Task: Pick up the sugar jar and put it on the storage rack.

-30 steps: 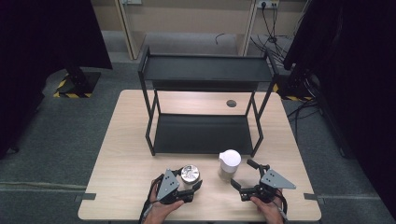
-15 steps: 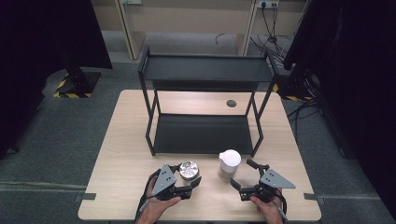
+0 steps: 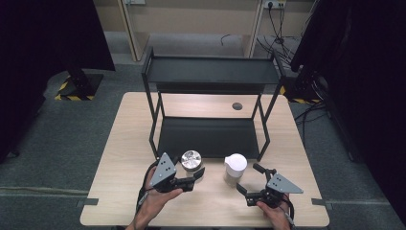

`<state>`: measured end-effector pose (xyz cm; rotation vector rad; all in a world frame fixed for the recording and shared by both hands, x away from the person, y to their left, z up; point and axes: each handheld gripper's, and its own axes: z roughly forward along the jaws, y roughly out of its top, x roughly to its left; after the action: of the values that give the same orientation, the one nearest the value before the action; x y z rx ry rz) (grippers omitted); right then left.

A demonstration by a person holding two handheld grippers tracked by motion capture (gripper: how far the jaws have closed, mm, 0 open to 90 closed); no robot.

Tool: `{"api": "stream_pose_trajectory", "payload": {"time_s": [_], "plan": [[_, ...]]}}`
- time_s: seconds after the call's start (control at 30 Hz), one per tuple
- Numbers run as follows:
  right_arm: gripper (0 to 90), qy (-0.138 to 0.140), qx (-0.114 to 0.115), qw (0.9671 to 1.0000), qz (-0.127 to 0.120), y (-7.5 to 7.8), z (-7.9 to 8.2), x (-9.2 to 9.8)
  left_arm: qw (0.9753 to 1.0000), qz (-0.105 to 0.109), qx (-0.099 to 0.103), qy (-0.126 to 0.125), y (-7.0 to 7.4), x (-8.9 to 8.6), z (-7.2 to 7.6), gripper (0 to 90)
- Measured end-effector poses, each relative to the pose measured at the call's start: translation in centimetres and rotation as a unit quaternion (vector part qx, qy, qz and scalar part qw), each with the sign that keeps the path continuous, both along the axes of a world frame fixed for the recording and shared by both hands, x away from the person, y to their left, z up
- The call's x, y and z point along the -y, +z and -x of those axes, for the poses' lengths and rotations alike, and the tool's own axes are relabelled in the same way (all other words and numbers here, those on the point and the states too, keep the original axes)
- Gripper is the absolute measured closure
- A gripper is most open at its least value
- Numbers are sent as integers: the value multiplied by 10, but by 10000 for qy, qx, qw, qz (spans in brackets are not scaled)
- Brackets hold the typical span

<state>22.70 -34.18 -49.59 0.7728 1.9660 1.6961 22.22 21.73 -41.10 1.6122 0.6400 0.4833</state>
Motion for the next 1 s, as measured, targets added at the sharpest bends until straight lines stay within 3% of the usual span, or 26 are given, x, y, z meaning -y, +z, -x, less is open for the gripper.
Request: {"api": "stream_pose_trajectory", "payload": {"time_s": [0.3,0.4,0.6,0.8,1.0], "plan": [[7,9,-2,10000,1,0,0,0,9999,20,141,6,28,2,-7,311],[8,9,-7,10000,-3,0,0,0,9999,76,76,-29,40,0,-16,311],[7,-3,-8,10000,-5,0,0,0,9998,145,-52,-81,70,-7,-36,311],[7,-5,-7,10000,-10,0,0,0,9999,19,103,127,104,-11,-48,311],[7,0,-20,10000,-15,0,0,0,9996,-98,99,230,136,-14,-62,311]]}}
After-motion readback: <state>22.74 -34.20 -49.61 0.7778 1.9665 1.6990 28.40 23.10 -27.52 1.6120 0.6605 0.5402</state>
